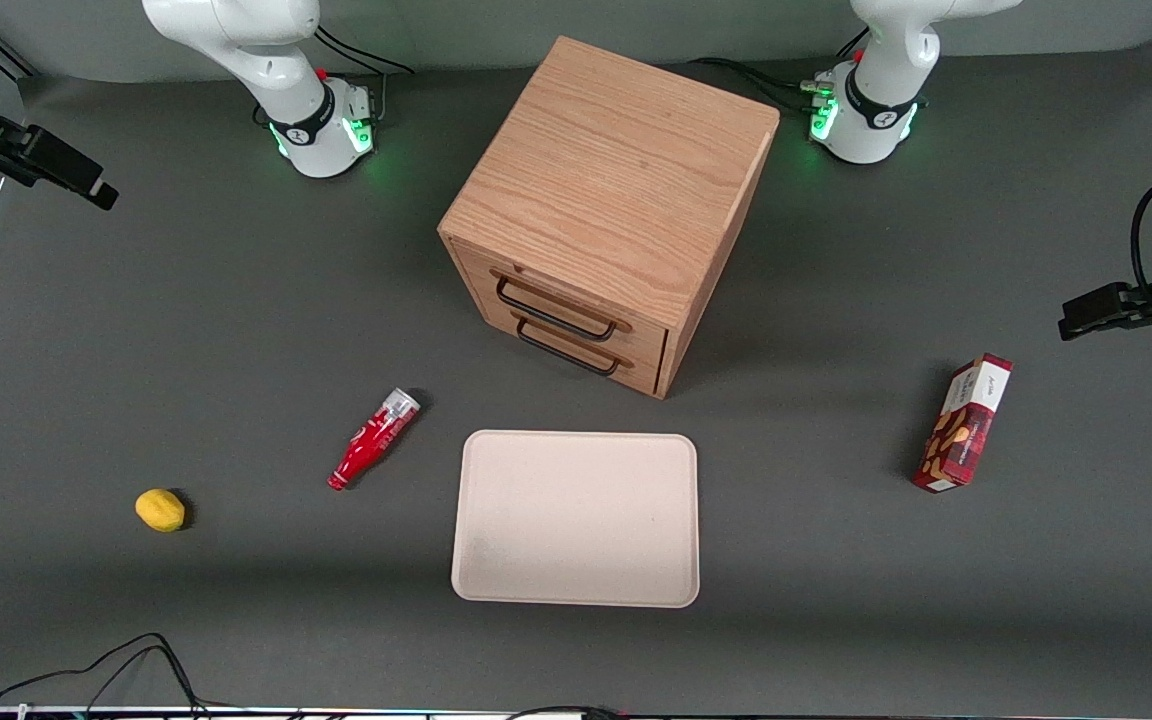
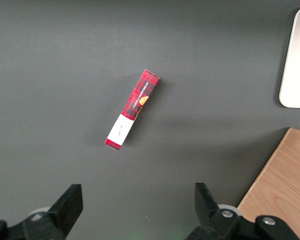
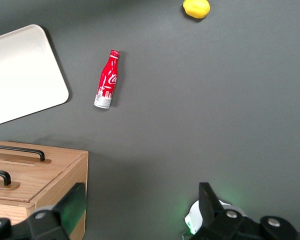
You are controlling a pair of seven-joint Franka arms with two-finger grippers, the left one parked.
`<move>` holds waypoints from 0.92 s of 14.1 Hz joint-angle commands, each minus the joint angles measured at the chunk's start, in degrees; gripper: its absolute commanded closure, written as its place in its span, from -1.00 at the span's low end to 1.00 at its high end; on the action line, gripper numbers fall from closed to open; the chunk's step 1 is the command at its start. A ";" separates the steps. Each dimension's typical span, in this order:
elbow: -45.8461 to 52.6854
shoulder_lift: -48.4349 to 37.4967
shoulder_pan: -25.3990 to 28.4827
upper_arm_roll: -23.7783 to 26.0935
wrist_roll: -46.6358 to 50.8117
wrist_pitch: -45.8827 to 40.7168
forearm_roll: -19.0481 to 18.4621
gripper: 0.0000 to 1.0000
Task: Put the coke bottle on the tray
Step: 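Move the open right gripper down over the red Coca-Cola bottle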
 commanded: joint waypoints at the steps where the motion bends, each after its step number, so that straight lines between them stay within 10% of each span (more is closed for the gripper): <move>1: -0.06 -0.19 0.29 -0.42 -0.90 0.16 1.18 -1.00; 13: -0.68 3.75 0.29 0.72 -14.26 1.29 0.56 -1.00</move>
